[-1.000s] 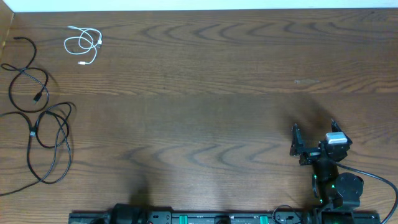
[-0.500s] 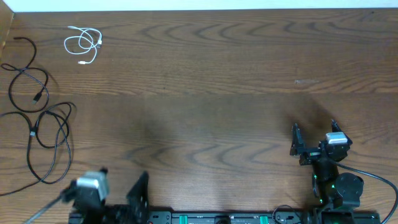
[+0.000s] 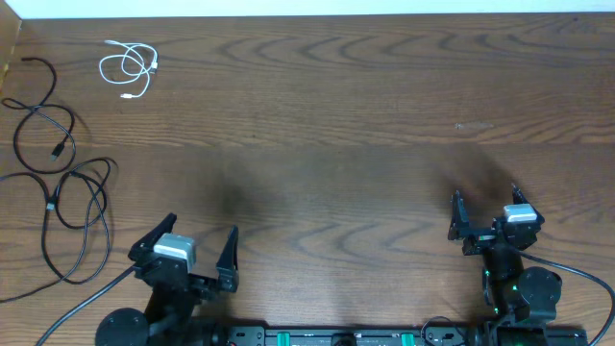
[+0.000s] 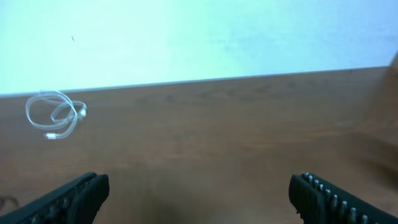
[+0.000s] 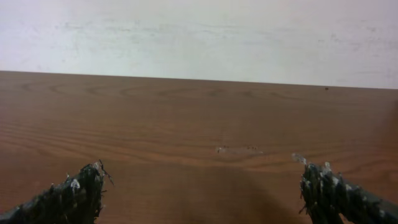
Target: Untangle cables
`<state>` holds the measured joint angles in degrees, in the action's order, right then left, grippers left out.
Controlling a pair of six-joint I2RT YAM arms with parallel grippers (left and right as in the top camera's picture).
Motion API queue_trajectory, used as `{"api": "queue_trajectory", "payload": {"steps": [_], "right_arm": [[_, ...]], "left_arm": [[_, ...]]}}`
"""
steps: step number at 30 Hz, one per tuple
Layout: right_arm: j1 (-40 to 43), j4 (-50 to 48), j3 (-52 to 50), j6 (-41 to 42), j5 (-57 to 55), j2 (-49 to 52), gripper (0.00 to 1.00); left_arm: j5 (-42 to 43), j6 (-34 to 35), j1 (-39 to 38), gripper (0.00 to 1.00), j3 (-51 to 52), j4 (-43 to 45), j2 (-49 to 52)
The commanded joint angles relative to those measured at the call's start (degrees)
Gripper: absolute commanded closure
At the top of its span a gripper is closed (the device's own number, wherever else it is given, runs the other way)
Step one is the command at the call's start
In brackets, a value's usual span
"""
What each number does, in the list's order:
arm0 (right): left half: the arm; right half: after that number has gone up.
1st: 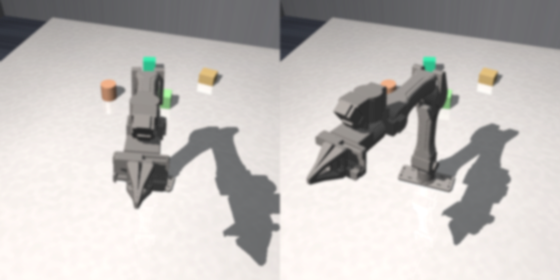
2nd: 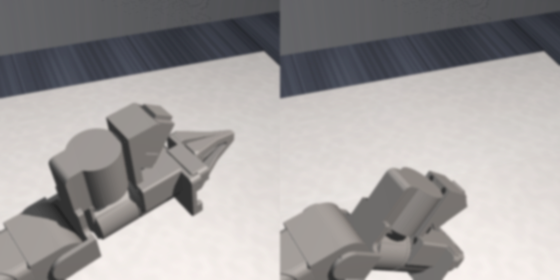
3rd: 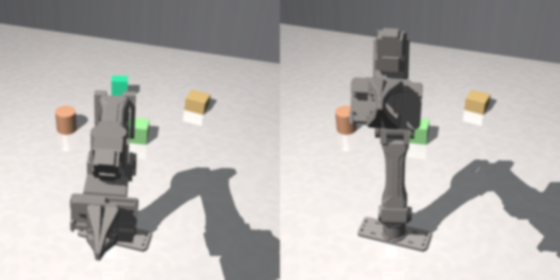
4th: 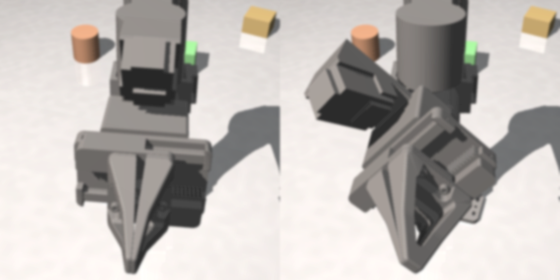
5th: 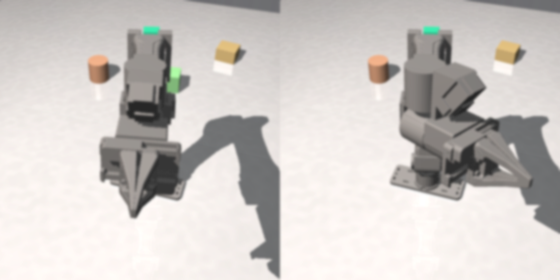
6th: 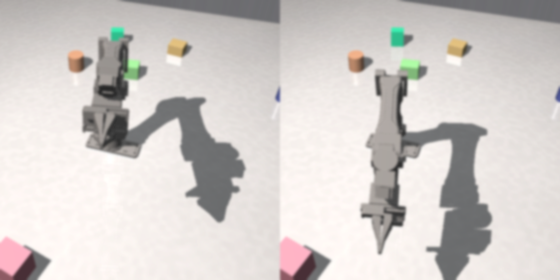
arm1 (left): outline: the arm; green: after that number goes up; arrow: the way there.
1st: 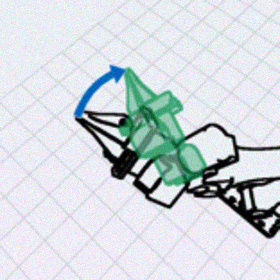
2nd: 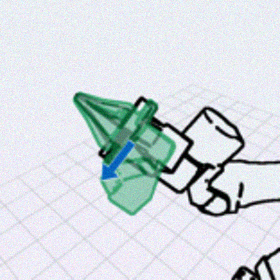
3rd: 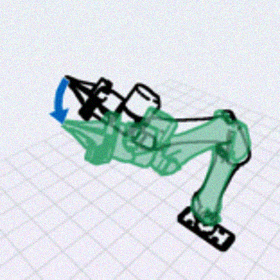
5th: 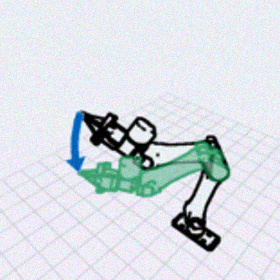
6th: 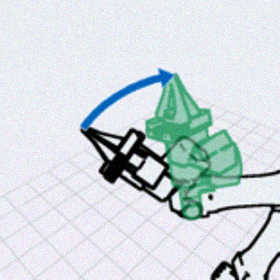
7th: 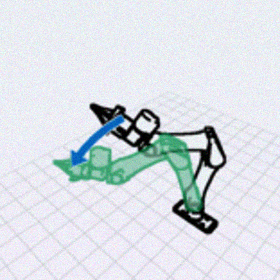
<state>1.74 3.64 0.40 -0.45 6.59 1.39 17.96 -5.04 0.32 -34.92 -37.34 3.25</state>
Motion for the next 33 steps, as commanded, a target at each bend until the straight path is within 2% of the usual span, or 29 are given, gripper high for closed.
{"api": "queue_trajectory", "payload": {"steps": [1, 11, 17, 22, 27, 33], "right_arm": [[-0.3, 0.3, -0.1, 0.6, -0.4, -0.4, 0.01], [-0.3, 0.3, -0.1, 0.6, -0.4, -0.4, 0.01], [-0.3, 0.3, -0.1, 0.6, -0.4, -0.4, 0.01], [-0.3, 0.3, -0.1, 0.6, -0.4, -0.4, 0.01], [-0.3, 0.3, -0.1, 0.6, -0.4, -0.4, 0.01], [-0.3, 0.3, -0.1, 0.6, -0.4, -0.4, 0.01]], "left_arm": [[1.0, -2.9, 1.0, 0.02, 3.9, 3.4, -2.5], [0.8, -3.1, 1.7, 0.02, 12.2, 15.0, -3.1], [0.8, -2.3, 1.7, 0.02, 19.2, 25.2, -3.1], [-2.5, 3.4, 1.7, 0.02, 24.0, 30.7, -3.1], [-3.1, 3.8, 1.7, 0.02, 26.9, 35.0, -3.1], [-6.9, 9.1, 1.7, 0.02, 29.0, 36.3, -3.1]]}}
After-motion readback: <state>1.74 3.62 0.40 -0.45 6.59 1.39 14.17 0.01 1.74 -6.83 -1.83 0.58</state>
